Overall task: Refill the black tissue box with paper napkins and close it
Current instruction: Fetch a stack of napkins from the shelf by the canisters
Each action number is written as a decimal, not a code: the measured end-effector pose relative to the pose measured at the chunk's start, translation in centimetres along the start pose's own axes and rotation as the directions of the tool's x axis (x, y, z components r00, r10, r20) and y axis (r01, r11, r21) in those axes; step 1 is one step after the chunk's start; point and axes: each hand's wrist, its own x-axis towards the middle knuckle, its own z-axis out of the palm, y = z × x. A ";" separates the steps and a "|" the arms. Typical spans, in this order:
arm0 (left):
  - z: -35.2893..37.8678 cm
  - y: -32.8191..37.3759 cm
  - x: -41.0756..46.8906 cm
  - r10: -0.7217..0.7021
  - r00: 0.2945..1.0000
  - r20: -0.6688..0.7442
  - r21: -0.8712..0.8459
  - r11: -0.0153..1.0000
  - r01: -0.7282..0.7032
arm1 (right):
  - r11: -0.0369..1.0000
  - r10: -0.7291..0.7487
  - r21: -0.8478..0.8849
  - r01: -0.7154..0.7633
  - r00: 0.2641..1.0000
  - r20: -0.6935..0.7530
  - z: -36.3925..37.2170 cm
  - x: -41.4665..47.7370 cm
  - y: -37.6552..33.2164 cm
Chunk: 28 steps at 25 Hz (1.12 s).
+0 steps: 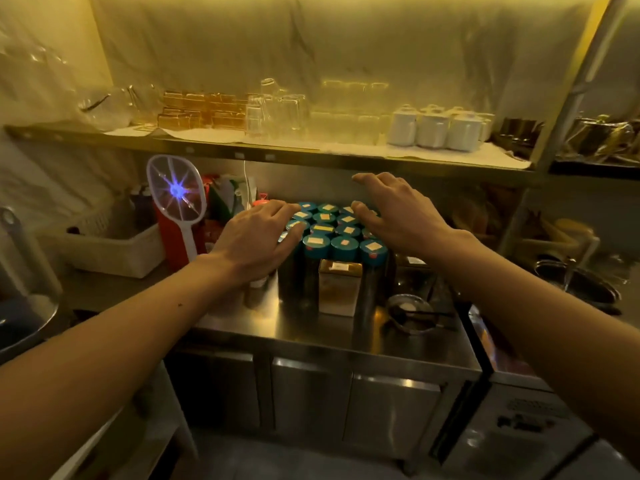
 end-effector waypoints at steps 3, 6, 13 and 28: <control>3.0 -3.6 5.5 0.053 0.998 -0.018 -0.012 0.998 -0.054 | 0.999 0.037 -0.014 -0.037 0.999 -0.001 3.1 5.1 1.6; 5.1 -7.9 11.5 0.105 0.994 -0.035 -0.086 0.990 -0.108 | 0.992 0.128 -0.018 -0.128 0.992 -0.007 5.8 10.5 3.1; 9.3 -13.3 24.0 0.163 0.985 -0.050 -0.123 0.978 -0.168 | 0.967 0.251 0.038 -0.251 0.968 -0.011 10.0 20.2 7.9; 19.6 -15.1 41.6 -0.054 0.994 0.097 -0.078 0.995 0.062 | 0.959 0.248 0.079 -0.272 0.942 0.227 15.0 35.0 25.4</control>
